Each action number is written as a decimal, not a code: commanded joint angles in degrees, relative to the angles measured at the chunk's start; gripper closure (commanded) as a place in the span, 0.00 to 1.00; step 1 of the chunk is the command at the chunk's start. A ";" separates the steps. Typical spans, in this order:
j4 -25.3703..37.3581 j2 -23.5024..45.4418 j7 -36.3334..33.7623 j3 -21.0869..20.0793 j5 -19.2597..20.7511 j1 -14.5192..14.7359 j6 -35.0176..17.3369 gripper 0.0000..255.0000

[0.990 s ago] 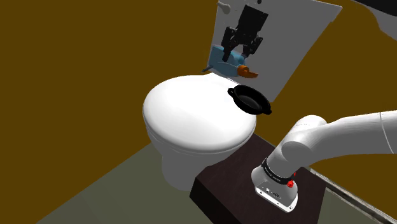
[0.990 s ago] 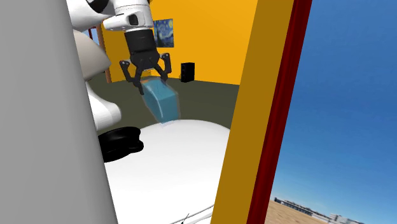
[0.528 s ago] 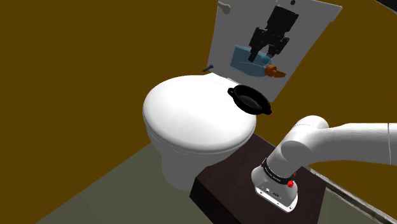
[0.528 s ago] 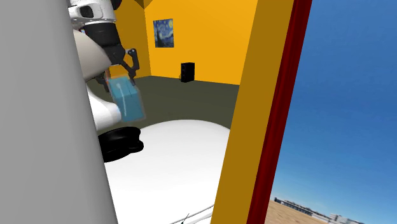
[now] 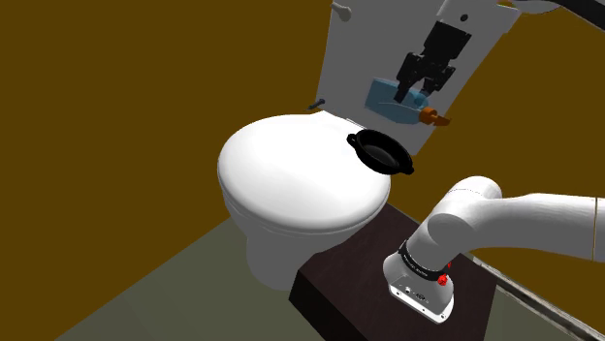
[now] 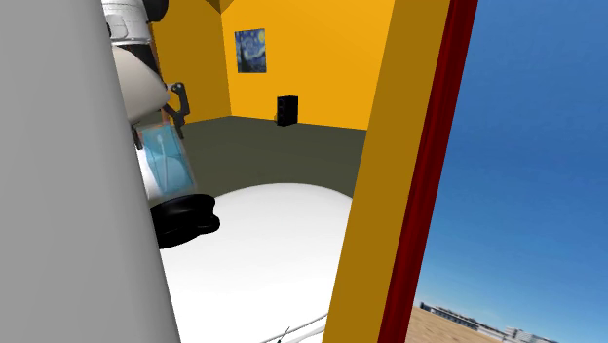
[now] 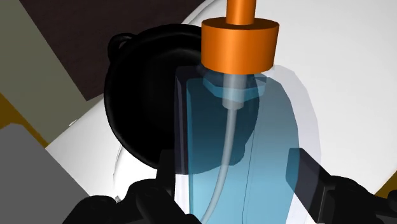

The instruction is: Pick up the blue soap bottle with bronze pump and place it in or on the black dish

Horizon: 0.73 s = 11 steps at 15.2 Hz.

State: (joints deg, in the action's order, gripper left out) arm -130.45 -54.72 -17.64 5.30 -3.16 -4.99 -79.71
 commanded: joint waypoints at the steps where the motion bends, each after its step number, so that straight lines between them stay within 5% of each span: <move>1: -2.17 -1.01 0.08 -0.04 0.04 -0.10 -1.19 1.00; 11: -11.88 -4.69 0.73 0.17 0.41 -0.57 -7.17 1.00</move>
State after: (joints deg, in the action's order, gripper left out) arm -141.21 -59.07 -16.98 5.45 -2.77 -5.50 -86.07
